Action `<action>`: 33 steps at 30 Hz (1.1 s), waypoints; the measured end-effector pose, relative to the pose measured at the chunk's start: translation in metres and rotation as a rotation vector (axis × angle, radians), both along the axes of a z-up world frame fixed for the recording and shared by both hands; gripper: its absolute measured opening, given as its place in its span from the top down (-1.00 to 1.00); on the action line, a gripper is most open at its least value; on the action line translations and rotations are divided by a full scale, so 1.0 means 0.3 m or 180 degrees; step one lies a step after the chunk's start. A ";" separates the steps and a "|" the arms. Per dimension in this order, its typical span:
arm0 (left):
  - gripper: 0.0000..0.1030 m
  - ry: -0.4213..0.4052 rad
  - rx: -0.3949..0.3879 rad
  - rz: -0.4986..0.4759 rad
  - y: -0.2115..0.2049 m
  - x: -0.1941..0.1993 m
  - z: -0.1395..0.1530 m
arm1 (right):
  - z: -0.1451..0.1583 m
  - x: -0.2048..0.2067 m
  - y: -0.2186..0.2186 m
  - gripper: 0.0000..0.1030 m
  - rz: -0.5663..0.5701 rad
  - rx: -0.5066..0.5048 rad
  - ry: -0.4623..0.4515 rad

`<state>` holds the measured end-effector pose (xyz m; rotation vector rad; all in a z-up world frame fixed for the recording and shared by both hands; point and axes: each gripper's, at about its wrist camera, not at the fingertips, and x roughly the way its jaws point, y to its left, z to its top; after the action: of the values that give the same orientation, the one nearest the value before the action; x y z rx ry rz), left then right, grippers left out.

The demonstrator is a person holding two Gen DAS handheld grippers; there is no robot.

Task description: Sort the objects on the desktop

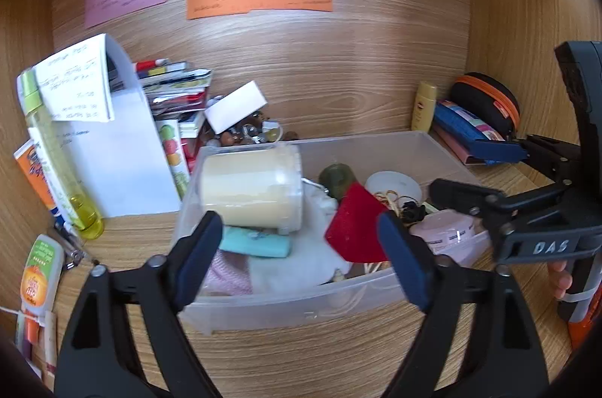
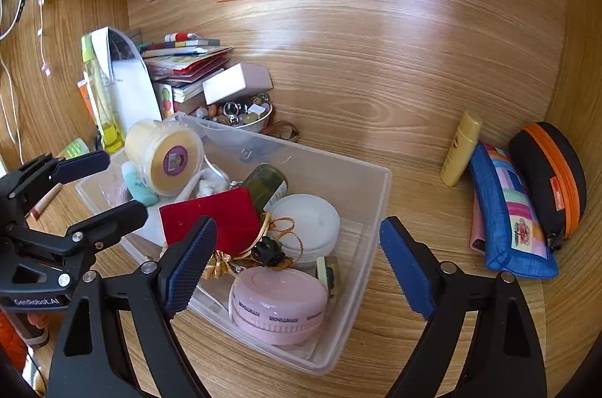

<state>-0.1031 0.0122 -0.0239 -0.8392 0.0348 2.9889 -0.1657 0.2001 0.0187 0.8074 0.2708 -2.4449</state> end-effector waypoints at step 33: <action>-0.97 0.0269 0.0008 0.0131 0.000 0.301 0.093 | 0.106 0.399 0.098 -0.99 -0.0037 -0.0119 0.0628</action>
<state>-0.0126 0.0123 0.0039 -0.7218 0.0162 3.0605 -0.0461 0.2293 0.0504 0.5538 0.2931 -2.5355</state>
